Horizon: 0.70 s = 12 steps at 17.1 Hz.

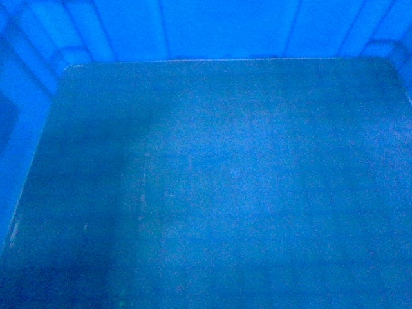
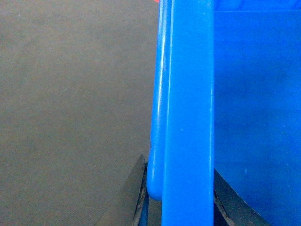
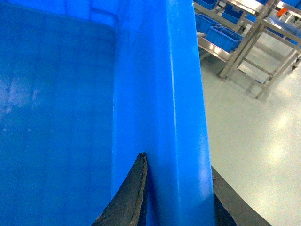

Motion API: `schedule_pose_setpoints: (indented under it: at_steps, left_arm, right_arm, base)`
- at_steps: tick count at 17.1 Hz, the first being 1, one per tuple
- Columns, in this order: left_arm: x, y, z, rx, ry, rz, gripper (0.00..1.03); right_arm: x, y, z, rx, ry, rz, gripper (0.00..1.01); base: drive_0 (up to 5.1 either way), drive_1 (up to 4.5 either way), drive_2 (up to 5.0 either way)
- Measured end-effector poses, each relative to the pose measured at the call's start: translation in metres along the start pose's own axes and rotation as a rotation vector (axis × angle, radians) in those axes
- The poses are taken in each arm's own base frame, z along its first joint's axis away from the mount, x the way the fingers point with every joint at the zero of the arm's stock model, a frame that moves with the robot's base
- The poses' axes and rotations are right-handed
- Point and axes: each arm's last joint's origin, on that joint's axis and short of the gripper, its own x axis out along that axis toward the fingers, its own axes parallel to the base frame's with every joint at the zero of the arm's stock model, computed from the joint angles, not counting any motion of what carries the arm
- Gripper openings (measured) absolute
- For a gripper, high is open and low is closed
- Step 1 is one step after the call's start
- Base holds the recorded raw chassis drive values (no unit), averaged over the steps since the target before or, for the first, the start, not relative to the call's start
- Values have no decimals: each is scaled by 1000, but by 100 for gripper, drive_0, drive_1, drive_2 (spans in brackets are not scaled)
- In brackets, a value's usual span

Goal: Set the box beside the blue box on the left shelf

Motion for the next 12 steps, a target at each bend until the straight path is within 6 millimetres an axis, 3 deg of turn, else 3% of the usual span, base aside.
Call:
schedule_pose_setpoints:
  at_steps: [12]
  left_arm:
    - [0,0,0,0,0,0,20]
  right_arm:
    - [0,0,0,-4,0,0,22]
  base:
    - [-160,-160,-160]
